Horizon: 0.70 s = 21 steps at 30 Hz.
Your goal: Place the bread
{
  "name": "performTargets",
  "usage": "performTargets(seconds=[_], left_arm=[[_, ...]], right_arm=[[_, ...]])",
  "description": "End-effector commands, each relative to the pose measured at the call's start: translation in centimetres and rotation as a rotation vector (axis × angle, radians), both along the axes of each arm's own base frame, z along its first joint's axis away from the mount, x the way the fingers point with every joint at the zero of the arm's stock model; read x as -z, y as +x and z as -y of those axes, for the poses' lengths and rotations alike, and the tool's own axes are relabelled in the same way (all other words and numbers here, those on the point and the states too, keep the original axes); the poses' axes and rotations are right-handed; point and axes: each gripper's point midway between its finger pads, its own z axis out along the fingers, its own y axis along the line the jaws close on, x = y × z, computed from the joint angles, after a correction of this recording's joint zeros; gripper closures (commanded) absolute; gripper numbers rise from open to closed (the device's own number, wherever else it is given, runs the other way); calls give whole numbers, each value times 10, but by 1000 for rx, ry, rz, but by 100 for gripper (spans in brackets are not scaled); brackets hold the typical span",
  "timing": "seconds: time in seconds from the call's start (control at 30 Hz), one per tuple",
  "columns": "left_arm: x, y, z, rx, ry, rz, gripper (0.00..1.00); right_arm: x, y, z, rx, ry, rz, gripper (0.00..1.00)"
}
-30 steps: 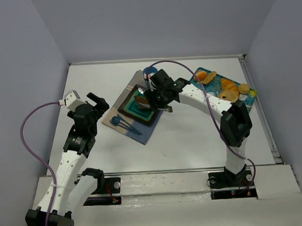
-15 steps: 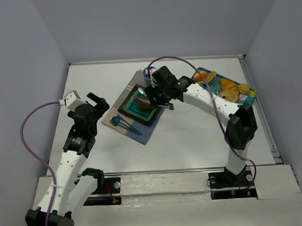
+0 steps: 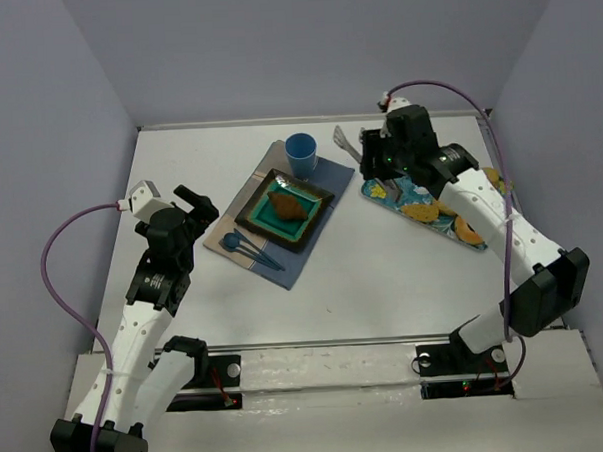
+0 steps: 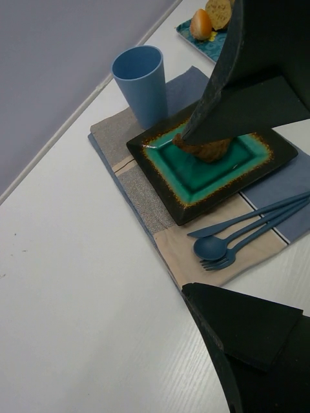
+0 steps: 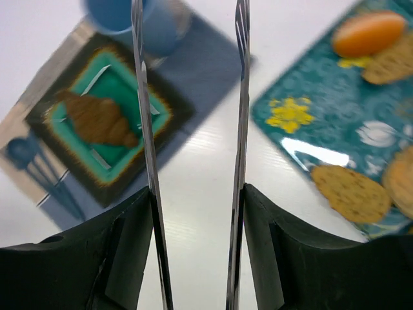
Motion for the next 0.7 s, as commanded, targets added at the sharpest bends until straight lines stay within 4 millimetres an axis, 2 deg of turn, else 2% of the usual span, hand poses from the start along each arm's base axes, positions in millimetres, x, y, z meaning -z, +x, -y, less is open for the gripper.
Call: performTargets(seconds=[0.0,0.03,0.07,0.13,0.2,0.23,0.27,0.37,0.4,0.53,0.67], left_arm=[[-8,1,-1,-7,-7,42,1],[-9,1,-1,-9,-8,45,1],[-10,2,-1,-9,-8,46,1],[-9,2,-1,-9,-8,45,1],[-10,2,-1,-9,-9,48,1],[-10,2,-1,-9,-9,48,1],[-10,2,0,-7,-9,46,1],[-10,2,-1,-9,-8,46,1],[-9,2,-1,-8,-6,45,1],[-10,2,-1,-7,-8,49,1],[-10,2,0,-7,-10,51,1]], right_arm=[[7,22,77,253,72,-9,40],[10,24,92,297,85,-16,40],[14,31,119,368,93,-26,40],[26,35,142,432,124,-59,40],[48,44,166,503,132,-115,40],[47,46,172,519,136,-111,40],[59,51,177,533,127,-139,40],[68,63,186,560,129,-158,40],[77,68,185,562,127,-181,40],[95,86,199,622,134,-216,40],[109,102,192,582,152,-239,41]])
